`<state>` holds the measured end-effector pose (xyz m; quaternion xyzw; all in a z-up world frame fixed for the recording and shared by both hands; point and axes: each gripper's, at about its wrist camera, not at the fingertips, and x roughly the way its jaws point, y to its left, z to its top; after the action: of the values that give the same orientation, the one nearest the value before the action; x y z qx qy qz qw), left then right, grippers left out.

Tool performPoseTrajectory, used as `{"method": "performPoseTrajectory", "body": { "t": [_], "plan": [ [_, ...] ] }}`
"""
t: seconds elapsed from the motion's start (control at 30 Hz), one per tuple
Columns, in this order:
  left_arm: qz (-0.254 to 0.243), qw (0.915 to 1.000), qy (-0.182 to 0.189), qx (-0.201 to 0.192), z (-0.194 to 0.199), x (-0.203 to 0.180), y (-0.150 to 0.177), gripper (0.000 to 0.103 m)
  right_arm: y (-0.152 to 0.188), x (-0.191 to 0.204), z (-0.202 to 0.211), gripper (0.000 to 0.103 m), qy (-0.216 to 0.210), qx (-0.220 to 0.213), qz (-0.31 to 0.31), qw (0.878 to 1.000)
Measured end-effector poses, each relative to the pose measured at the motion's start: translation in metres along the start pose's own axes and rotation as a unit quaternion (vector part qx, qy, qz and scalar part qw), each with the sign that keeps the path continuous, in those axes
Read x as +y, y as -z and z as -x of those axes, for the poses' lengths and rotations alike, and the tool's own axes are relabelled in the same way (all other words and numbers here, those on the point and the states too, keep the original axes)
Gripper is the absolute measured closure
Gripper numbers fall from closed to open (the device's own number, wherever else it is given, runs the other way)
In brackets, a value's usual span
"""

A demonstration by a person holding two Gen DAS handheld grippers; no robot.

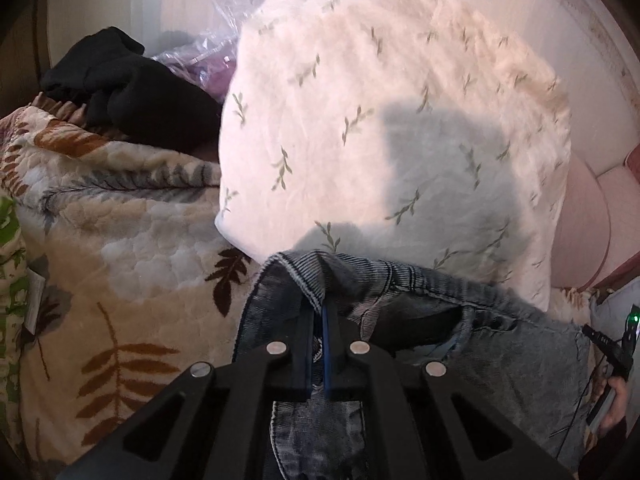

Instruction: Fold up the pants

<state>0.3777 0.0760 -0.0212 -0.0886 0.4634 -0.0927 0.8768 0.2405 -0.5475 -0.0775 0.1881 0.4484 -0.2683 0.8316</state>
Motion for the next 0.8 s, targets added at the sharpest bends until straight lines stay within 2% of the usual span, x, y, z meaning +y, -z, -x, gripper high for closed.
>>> {"method": "performPoseTrajectory", "body": {
  "t": [0.23, 0.43, 0.6, 0.8],
  "plan": [
    [-0.001, 0.9990, 0.037, -0.026, 0.066, 0.002, 0.015, 0.099, 0.018, -0.013, 0.093, 0.089, -0.067, -0.078, -0.007, 0.995],
    [-0.008, 0.9965, 0.072, -0.042, 0.129, 0.022, 0.051, 0.099, 0.055, -0.036, 0.169, 0.089, -0.102, -0.114, -0.009, 0.988],
    [-0.002, 0.9958, 0.084, -0.036, 0.170, 0.049, 0.102, 0.099, 0.105, -0.064, 0.205, 0.088, -0.120, -0.110, -0.024, 0.986],
    [0.003, 0.9977, 0.067, 0.011, 0.172, 0.080, 0.181, 0.099, 0.182, -0.110, 0.214, 0.088, -0.119, -0.071, -0.055, 0.989]
  ]
}}
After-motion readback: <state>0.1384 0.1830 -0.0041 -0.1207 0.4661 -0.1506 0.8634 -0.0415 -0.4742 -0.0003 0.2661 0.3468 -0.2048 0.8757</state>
